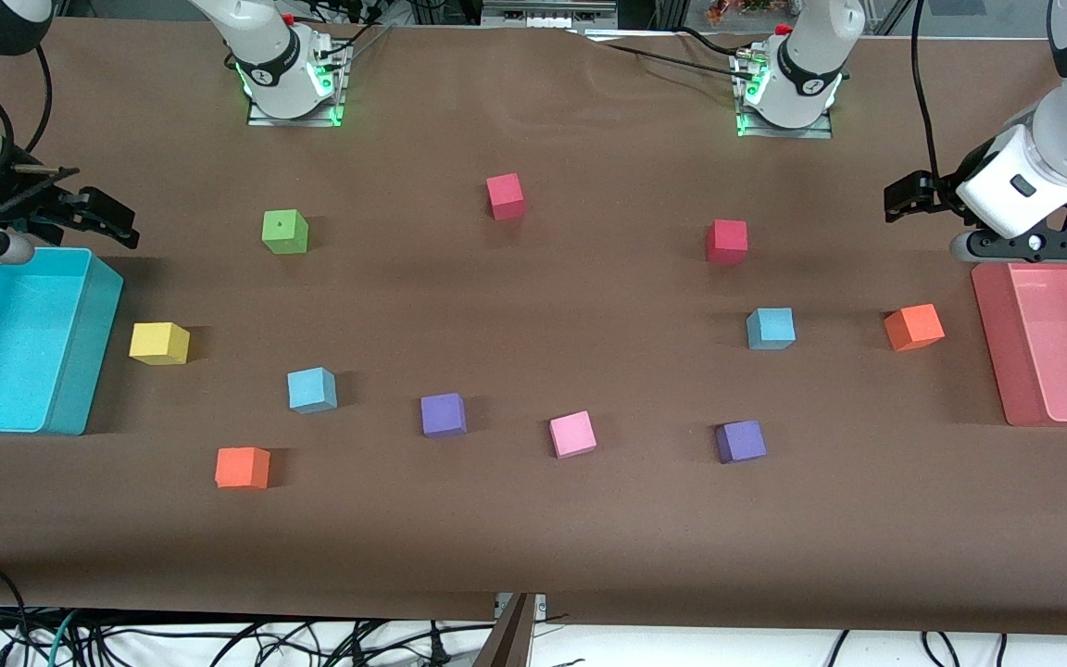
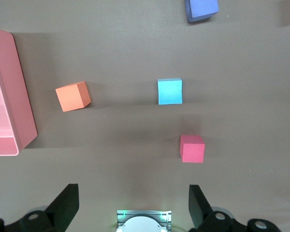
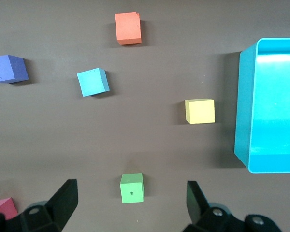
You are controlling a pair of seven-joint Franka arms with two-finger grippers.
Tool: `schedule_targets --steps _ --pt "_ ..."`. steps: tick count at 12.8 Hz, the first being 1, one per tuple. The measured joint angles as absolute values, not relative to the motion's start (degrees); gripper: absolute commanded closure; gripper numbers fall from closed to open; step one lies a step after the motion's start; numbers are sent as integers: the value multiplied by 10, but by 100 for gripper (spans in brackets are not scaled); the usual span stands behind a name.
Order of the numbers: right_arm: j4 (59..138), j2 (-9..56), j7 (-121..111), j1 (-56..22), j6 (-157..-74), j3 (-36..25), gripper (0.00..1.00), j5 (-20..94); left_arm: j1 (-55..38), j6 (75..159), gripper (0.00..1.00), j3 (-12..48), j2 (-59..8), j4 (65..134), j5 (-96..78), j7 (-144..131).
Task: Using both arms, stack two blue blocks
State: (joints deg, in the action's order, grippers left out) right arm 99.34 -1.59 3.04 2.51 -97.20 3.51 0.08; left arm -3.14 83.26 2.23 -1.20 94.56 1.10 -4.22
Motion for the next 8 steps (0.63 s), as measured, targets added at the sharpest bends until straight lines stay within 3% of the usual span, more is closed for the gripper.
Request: schedule_targets --steps 8 --pt "993 -16 31 18 -972 16 1 2 -32 830 0 22 -12 945 11 -42"
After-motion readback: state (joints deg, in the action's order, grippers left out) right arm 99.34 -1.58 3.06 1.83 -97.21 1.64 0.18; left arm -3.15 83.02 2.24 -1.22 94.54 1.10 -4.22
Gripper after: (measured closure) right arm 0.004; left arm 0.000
